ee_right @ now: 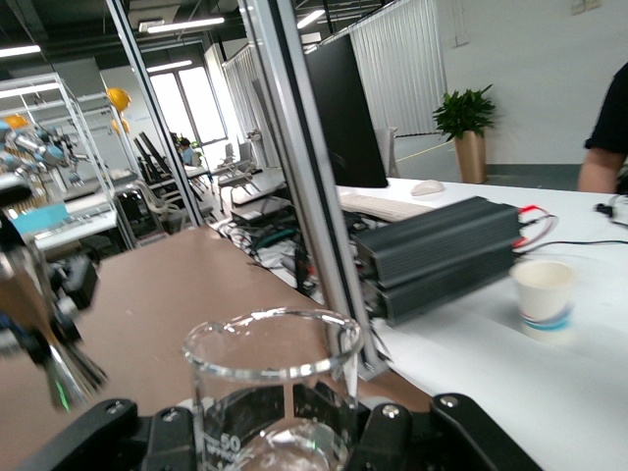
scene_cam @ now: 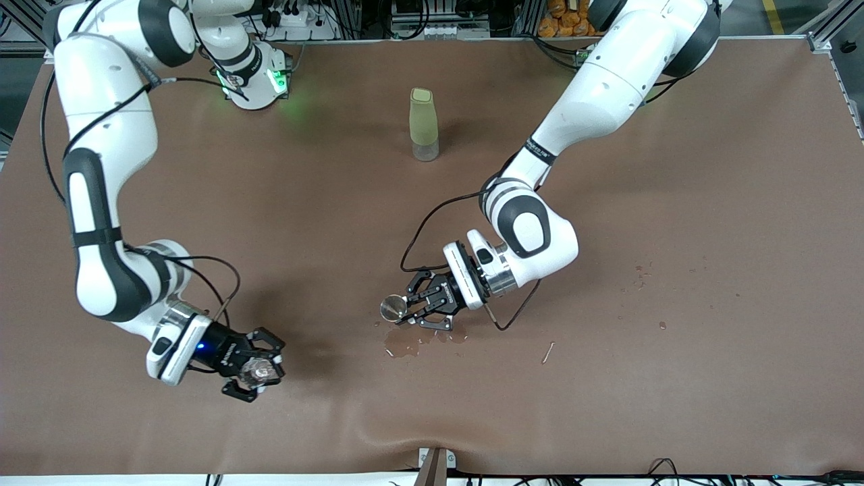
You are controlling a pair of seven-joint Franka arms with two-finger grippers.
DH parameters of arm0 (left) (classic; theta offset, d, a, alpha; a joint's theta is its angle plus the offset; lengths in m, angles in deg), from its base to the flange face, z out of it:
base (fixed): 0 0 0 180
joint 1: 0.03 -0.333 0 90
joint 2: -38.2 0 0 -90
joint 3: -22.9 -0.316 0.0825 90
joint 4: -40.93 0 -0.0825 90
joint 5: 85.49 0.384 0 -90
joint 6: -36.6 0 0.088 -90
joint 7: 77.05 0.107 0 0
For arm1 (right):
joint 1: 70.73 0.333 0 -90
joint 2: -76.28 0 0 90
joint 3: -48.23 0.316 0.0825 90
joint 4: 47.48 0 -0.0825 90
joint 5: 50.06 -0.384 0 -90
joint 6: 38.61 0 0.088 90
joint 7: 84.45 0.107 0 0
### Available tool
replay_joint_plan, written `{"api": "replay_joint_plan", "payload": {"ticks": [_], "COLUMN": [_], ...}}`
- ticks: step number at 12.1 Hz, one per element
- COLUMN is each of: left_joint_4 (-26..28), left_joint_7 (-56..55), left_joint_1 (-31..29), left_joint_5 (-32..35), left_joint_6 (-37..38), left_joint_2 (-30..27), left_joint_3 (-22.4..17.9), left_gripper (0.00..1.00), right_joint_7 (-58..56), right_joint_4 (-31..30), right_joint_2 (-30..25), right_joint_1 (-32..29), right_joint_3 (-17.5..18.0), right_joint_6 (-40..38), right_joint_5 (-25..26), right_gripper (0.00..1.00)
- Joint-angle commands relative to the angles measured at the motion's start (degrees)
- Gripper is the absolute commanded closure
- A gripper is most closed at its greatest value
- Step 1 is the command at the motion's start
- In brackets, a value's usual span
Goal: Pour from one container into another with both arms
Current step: 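Lift the jigger and beaker, bringing both grippers together at table center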
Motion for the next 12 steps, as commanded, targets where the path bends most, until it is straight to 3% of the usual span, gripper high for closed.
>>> {"api": "replay_joint_plan", "payload": {"ticks": [1,6,12], "left_joint_4": [-1.9,-1.7,-1.5], "left_joint_7": [3.1,3.3,5.4], "left_joint_1": [1.3,1.9,2.0], "left_joint_5": [-5.0,-9.1,-10.8], "left_joint_6": [-0.9,-0.6,-0.2], "left_joint_2": [1.0,1.2,1.7], "left_joint_3": [-0.5,-0.4,-0.4], "left_gripper": [1.0,1.0,1.0], "right_joint_7": [7.6,21.7,37.2], "right_joint_4": [-1.4,-2.0,-12.9], "right_joint_2": [-3.9,-8.3,-17.3], "right_joint_1": [4.3,10.8,14.7], "right_joint_3": [-0.8,-0.7,-0.7], "right_joint_6": [1.0,0.9,0.7], "right_joint_5": [-1.0,-1.1,-1.1], "right_gripper": [1.0,1.0,1.0]}}
